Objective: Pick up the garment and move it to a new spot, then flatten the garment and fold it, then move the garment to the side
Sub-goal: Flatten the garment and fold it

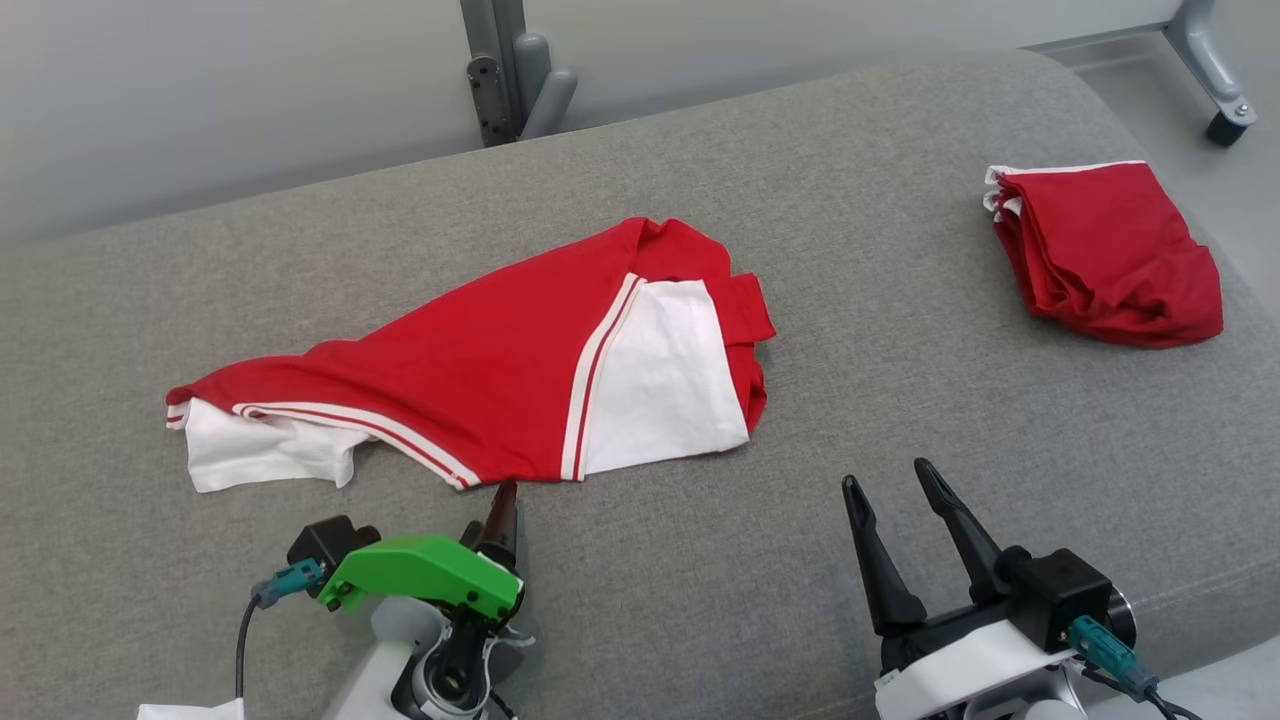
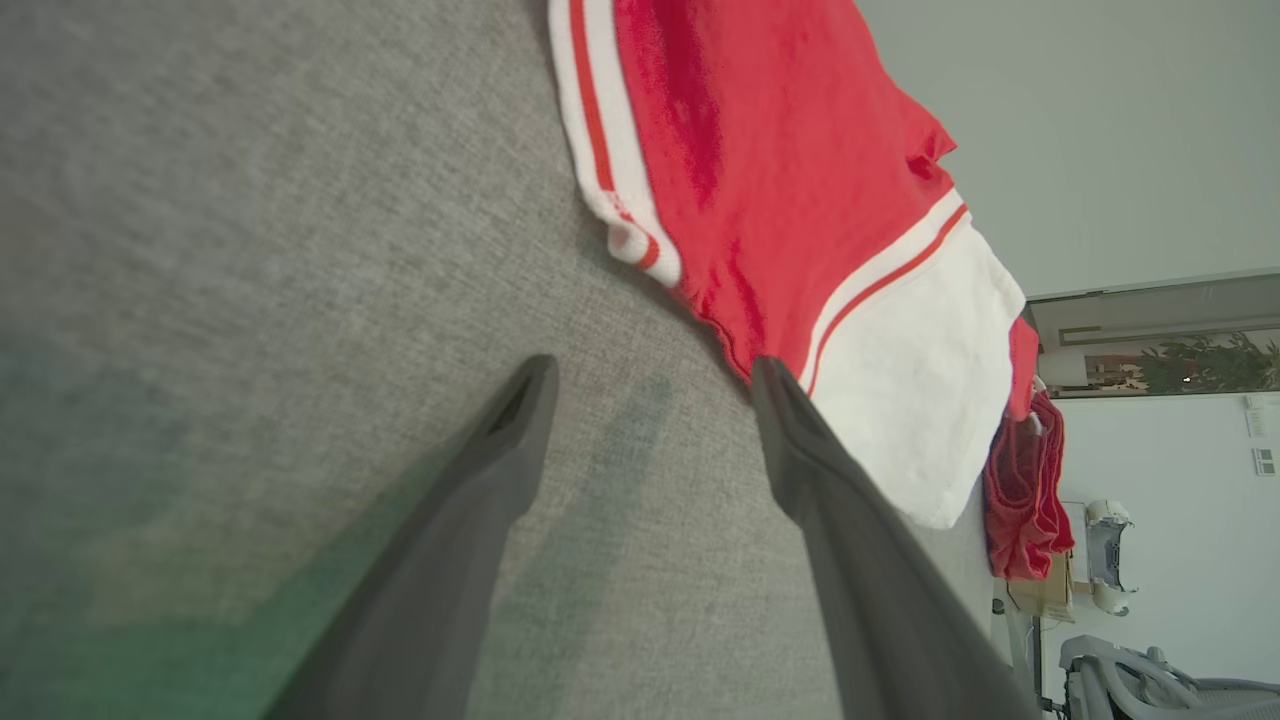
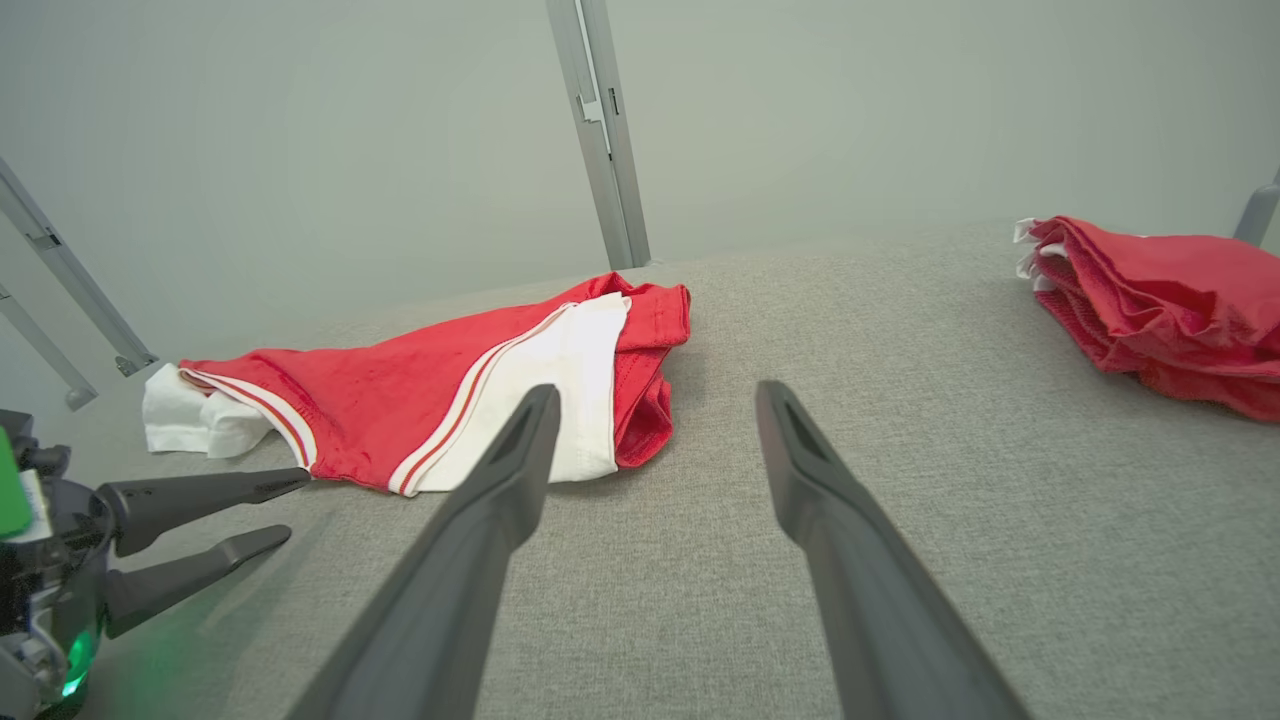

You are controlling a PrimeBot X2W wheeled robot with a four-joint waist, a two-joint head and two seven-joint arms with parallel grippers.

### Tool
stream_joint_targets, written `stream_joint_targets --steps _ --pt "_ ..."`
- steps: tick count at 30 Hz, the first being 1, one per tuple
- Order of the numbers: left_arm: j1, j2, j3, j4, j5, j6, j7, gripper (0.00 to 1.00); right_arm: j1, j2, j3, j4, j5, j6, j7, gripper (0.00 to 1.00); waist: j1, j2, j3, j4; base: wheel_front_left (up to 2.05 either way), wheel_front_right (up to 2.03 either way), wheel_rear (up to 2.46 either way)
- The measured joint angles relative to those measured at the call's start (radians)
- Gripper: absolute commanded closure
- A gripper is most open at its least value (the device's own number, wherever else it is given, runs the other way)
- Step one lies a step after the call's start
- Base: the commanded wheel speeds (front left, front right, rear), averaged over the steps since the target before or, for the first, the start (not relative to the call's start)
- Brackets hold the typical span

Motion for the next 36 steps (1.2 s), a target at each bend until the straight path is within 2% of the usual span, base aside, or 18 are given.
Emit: stream_joint_targets --steps 4,13,14,15,19,22,27,31,36 --pt "-0.048 -0.002 -0.043 0.05 -0.046 -0.002 -0.056 0.0 -0.003 0.0 0.0 0.0 -0.001 0.0 0.0 0.0 0.0 0.0 0.016 -0.016 0.0 0.0 0.0" --pt "-0.142 -0.001 -0.122 0.132 -0.144 -0.067 -0.138 0.0 -0.013 0.0 -0.002 -0.001 -0.007 0.0 0.0 0.0 0.0 0.0 0.052 -0.025 0.0 0.0 0.0" --pt "-0.153 -0.002 -0.131 0.141 -0.144 -0.073 -0.147 0.67 -0.017 0.0 -0.001 -0.001 -0.008 0.0 0.0 0.0 0.0 0.0 0.055 -0.023 0.0 0.0 0.0" --pt "-0.164 -0.003 -0.14 0.15 -0.143 -0.082 -0.156 1.0 -0.022 0.0 -0.002 -0.002 -0.008 0.0 0.0 0.0 0.0 0.0 0.058 -0.019 0.0 0.0 0.0" --pt "-0.196 -0.007 -0.175 0.185 -0.081 -0.128 -0.176 1.0 -0.028 0.0 -0.013 -0.004 -0.01 0.0 0.0 0.0 0.0 0.0 0.063 0.004 0.0 0.0 0.0" --pt "-0.215 0.027 -0.191 0.192 0.007 -0.151 -0.181 1.0 -0.024 -0.001 -0.017 -0.004 -0.01 0.0 0.0 0.0 0.0 0.0 0.062 0.029 0.0 0.0 0.0" --pt "-0.215 0.132 -0.141 0.124 0.171 -0.142 -0.184 1.0 -0.013 0.0 -0.016 -0.004 -0.01 0.0 0.0 0.0 0.0 0.0 0.053 0.077 0.0 0.0 0.0" --pt "-0.179 0.211 -0.12 0.072 0.203 -0.12 -0.183 1.0 -0.012 0.0 -0.015 -0.003 -0.01 0.0 0.0 0.0 0.0 0.0 0.041 0.11 0.0 0.0 0.0" --pt "-0.167 0.332 -0.098 0.001 0.21 -0.083 -0.131 1.0 -0.006 0.0 -0.015 -0.003 -0.01 0.0 0.0 0.0 0.0 0.0 0.028 0.138 0.0 0.0 0.0"
